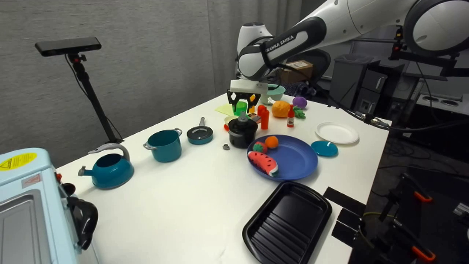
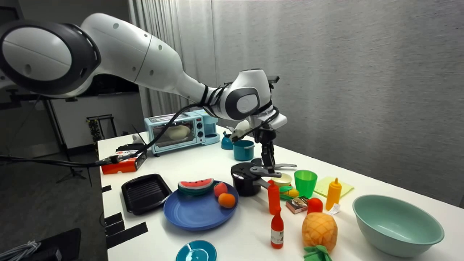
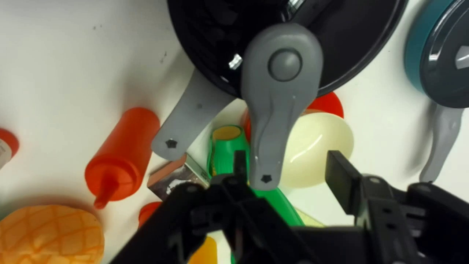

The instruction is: Put the black lid on the black pot

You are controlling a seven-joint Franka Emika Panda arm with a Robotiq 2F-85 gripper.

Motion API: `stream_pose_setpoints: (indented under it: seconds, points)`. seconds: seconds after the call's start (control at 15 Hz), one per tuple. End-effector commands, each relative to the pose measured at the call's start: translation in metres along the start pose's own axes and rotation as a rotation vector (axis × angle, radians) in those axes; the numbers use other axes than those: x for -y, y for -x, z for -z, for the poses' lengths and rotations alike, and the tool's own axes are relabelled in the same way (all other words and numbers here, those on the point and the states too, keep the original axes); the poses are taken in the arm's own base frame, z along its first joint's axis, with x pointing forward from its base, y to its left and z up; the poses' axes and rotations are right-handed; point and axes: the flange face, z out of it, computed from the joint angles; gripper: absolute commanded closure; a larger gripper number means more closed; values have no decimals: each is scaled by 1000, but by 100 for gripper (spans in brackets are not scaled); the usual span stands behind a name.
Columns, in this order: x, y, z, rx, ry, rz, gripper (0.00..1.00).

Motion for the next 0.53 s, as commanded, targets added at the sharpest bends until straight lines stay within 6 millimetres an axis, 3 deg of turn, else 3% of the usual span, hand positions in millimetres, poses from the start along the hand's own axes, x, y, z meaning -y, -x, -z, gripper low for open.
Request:
stream_pose_setpoints:
  seconds: [0.0,0.13,0.47]
  points:
    - [25,9,59,-17,19,120,10]
    - [40,19,92,4,17,207,0]
    - [81,65,159,45,1,484,0]
